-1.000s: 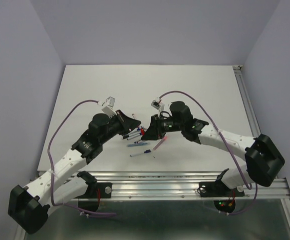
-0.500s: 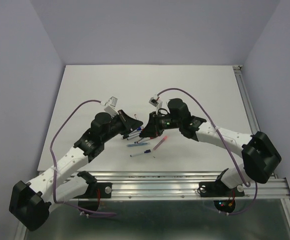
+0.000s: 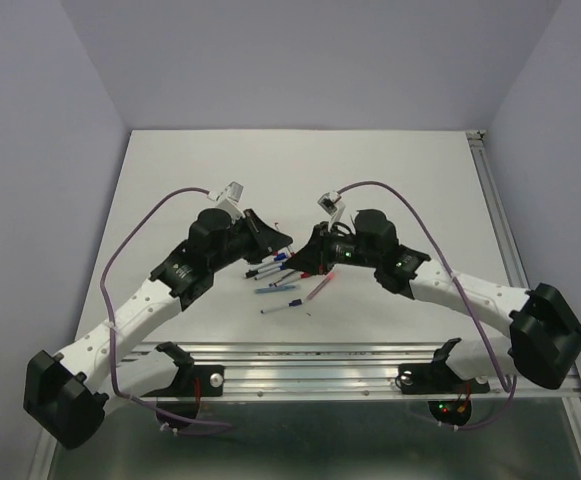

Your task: Open the pen caps

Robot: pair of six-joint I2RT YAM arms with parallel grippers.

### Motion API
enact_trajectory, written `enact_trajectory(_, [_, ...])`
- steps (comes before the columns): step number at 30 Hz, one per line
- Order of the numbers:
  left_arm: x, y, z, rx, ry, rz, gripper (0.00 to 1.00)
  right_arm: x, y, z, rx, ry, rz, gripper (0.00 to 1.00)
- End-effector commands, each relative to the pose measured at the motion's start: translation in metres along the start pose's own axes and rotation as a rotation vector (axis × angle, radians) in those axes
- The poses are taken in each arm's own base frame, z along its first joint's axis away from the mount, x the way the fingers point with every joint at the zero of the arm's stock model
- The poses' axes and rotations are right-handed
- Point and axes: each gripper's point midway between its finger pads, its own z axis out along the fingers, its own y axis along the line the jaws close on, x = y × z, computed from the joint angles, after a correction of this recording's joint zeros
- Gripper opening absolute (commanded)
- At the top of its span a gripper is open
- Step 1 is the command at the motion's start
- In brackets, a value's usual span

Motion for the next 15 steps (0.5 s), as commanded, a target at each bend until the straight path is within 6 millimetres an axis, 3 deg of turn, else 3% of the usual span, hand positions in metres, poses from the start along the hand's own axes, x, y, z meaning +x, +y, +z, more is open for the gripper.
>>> enact_trajectory(1, [-0.157, 0.027, -0.020, -0.159, -0.518, 0.041, 0.00, 0.086, 0.007, -0.039, 0.007, 0.216, 0.153, 0.01])
enact_trajectory(4, [-0.174, 0.033, -0.019, -0.177, -0.546, 0.040, 0.00, 0.088, 0.008, -0.054, 0.026, 0.174, 0.158, 0.01])
enact_trajectory(9, [-0.185, 0.052, -0.021, -0.246, -0.572, 0.031, 0.00, 0.087, 0.013, -0.067, 0.031, 0.143, 0.150, 0.01])
enact_trajectory(12, [-0.187, 0.058, -0.021, -0.260, -0.567, 0.038, 0.00, 0.092, 0.009, -0.067, 0.042, 0.147, 0.161, 0.01])
enact_trajectory(15, [-0.176, 0.056, -0.013, -0.224, -0.501, 0.085, 0.00, 0.095, -0.003, -0.063, 0.096, 0.153, 0.170, 0.01])
